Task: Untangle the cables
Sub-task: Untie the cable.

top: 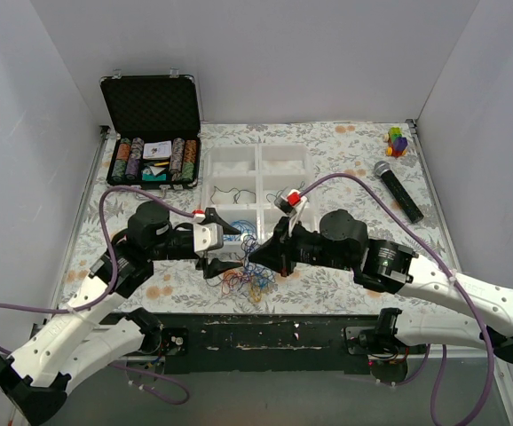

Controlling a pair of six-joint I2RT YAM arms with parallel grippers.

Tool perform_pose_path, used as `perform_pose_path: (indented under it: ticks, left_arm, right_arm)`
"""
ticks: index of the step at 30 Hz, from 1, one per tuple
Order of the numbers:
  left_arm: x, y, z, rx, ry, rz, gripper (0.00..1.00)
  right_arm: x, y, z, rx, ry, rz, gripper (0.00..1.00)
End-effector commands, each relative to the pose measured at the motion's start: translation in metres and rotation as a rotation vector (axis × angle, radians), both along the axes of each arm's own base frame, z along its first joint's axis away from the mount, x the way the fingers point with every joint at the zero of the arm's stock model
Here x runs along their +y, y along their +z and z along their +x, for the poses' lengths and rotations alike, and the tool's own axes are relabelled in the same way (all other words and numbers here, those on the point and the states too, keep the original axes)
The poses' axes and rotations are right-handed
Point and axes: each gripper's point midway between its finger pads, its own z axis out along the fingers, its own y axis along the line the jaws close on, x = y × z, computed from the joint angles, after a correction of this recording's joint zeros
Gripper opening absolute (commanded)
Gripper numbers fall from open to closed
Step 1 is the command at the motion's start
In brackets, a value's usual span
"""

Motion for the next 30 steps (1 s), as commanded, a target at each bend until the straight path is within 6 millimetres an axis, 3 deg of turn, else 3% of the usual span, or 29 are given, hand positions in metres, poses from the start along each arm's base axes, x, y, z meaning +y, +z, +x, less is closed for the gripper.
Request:
perform_pose_path:
  ticks: [1, 7, 14, 16, 18, 21, 22, 25, 30]
  left_arm:
    - [-0.004, 0.019, -0.002, -0.045, -0.040, -0.031, 0.68]
    - [-0.005, 0.008, -0.001, -0.059, -0.061, 0.001, 0.56]
    - [-0.001, -0.004, 0.002, -0.088, -0.052, 0.032, 0.53]
    - [-0.001, -0.007, 0.003, -0.090, -0.046, 0.036, 0.45]
    - [-0.002, -0.010, 0.005, -0.088, -0.045, 0.040, 0.28]
    - [-0.004, -0.008, 0.006, -0.085, -0.048, 0.041, 0.04]
    - [-0.004, -0.005, 0.008, -0.090, -0.040, 0.039, 0.00]
    - [-0.002, 0.009, 0.012, -0.114, -0.016, 0.030, 0.00]
    - [0.003, 0.040, 0.012, -0.177, 0.014, -0.007, 0.00]
  right_arm:
    - [0.010, 0.021, -0.008, -0.036, 0.065, 0.076, 0.01]
    - [0.008, 0.025, -0.014, -0.044, 0.093, 0.094, 0.01]
    - [0.005, 0.033, -0.021, -0.046, 0.122, 0.127, 0.01]
    - [0.006, 0.035, -0.024, -0.041, 0.136, 0.140, 0.01]
    - [0.010, 0.037, -0.026, -0.035, 0.158, 0.147, 0.01]
    - [0.016, 0.022, -0.022, -0.016, 0.147, 0.105, 0.01]
    - [0.017, 0.015, -0.019, -0.011, 0.132, 0.087, 0.01]
    - [0.015, -0.007, -0.007, 0.003, 0.062, 0.025, 0.11]
    - [0.008, -0.037, 0.005, 0.020, -0.021, -0.067, 0.41]
